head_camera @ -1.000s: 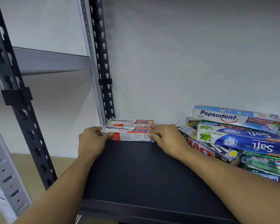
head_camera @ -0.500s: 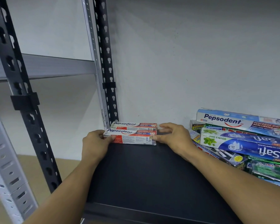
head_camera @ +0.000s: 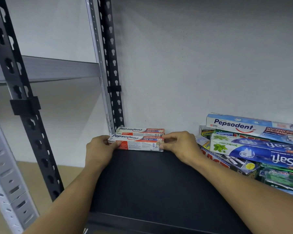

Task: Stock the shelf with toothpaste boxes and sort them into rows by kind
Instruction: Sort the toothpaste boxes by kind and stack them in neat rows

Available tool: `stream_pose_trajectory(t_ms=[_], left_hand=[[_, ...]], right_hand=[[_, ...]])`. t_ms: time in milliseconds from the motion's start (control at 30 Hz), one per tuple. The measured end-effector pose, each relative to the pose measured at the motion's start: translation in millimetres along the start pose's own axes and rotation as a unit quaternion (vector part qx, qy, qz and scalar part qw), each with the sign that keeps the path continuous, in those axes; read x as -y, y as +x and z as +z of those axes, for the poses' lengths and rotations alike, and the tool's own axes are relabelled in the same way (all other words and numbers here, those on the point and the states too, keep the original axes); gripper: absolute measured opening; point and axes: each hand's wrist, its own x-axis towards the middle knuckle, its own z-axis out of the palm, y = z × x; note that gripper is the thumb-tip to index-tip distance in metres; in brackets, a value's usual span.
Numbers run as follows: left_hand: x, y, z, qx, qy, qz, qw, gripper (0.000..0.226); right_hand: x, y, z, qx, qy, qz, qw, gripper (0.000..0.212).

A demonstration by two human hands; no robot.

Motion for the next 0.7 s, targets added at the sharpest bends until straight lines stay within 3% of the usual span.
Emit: stream_pose_trajectory(t_ms=[100,267,467,567,700], left_hand=[[-1,0,0,0.0,0.005,-0.001,1.0,0.023],[-8,-10,-3,0.0,0.01,-0.003,1.0,0.064],[-27,-41,-5,-0.012,0.117,0.143,0.983,0.05],[-37,-60,6,0.021,0.124,0.222,0.967,0.044],[-65,-87,31,0.088,0.087,0.287,0.95,0.044]], right_hand=[[1,-1,0,0.003,-0.005,-0.003,1.0,0.043],[10,-12,-5,0.014,-0.001,-0.014,1.0,0.049],[34,-43,-47,-0.049,-0.054,-0.057,0.996,0.052],[38,-65,-84,-0.07,-0.098,-0.088,0.989,0.046],[26,-89,-147,-0.084,-0.24,-0.105,0.961,0.04]])
